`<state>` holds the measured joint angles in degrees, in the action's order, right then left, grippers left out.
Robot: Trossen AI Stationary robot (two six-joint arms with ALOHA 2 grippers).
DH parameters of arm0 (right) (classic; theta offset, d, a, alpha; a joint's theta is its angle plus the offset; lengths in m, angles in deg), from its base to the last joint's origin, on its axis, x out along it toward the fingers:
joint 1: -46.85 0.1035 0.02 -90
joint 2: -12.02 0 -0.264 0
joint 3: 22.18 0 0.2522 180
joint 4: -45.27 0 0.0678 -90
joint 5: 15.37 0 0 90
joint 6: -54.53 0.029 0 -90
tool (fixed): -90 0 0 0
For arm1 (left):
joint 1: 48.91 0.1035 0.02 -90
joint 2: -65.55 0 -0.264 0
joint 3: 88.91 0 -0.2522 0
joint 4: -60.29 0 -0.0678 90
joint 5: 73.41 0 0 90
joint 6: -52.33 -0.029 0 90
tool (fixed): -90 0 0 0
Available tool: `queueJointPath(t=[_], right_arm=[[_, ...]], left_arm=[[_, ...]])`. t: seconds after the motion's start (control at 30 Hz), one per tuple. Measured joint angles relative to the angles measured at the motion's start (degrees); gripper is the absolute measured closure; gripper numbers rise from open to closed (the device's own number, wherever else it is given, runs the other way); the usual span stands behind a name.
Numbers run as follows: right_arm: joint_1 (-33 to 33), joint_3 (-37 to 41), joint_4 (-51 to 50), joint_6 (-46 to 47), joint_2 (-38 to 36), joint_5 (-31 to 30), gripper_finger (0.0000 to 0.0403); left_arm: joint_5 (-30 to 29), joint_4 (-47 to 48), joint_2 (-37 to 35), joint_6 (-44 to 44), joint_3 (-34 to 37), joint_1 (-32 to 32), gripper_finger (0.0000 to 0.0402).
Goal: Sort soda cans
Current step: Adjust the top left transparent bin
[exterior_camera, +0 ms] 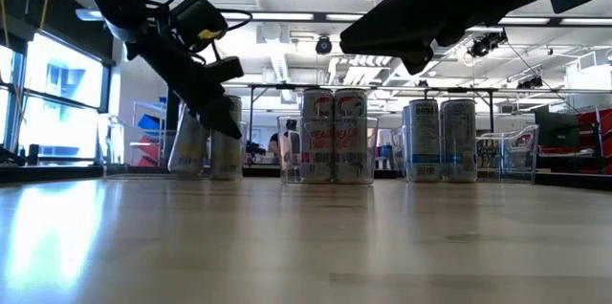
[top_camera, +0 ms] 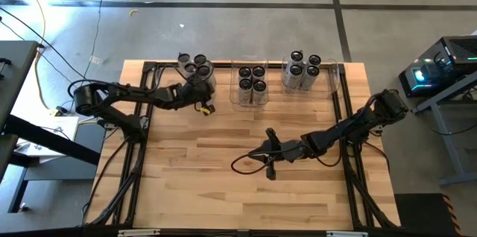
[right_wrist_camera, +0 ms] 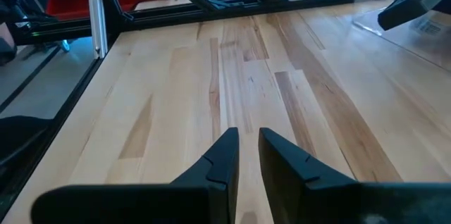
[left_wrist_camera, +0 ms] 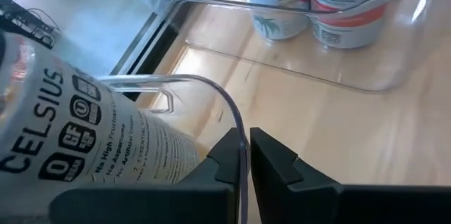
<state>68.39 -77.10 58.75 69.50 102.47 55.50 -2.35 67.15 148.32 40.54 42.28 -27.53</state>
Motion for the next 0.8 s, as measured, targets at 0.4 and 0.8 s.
queueJointPath(t=[0.4,0.8], right_arm=[[0.0,0.0,0.0,0.2,0.0,0.0,0.0352],[0.0,0.0,1.1,0.2,0.0,0.0,0.0352]], left_arm=[[1.7,1.2,-0.1,0.8,0.0,-6.8,0.039],[7.4,1.2,0.0,4.8,0.0,-17.7,0.0391]])
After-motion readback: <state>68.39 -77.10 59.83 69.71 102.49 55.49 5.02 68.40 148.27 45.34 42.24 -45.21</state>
